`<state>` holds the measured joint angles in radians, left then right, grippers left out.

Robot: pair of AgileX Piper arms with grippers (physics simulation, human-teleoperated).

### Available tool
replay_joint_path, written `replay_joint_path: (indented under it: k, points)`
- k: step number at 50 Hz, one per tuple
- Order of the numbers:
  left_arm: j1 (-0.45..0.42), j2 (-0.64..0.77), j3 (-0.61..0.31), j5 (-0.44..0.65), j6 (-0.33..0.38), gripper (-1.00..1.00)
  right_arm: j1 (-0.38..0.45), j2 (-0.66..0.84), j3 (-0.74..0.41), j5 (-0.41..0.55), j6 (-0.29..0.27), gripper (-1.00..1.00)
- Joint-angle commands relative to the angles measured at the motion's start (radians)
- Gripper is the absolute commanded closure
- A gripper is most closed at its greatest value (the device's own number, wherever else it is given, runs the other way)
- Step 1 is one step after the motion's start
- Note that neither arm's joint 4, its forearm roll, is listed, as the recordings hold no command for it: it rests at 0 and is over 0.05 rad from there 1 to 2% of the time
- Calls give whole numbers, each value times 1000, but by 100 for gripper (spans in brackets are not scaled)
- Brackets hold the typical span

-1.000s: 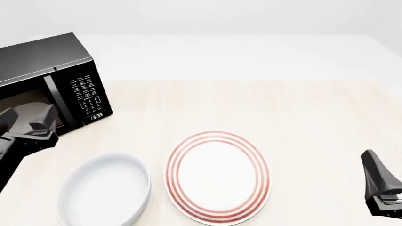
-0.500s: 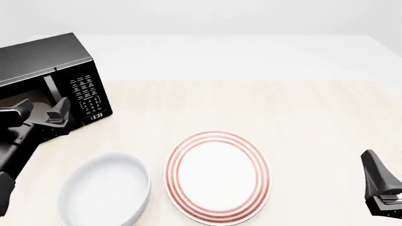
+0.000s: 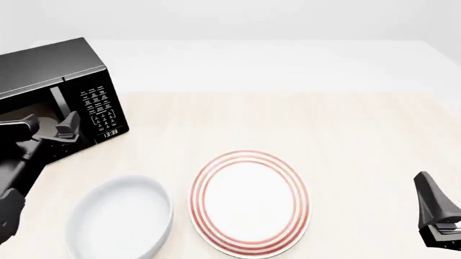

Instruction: Open the microwave.

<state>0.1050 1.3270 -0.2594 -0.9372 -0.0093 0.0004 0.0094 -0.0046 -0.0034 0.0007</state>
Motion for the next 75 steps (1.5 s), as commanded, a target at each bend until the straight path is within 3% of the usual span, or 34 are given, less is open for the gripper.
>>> replay_joint_path:
  k: [1, 12, 52, 75]
  points:
    - [21, 53, -8, -33, -16, -100, 0, 0, 0, 0, 0, -100]
    - [59, 92, -19, -50, -36, -100, 0, 0, 0, 0, 0, -100]
    - [46, 284, -125, -97, -112, -100, 0, 0, 0, 0, 0, -100]
    - [27, 386, -188, -102, -114, -100, 0, 0, 0, 0, 0, -100]
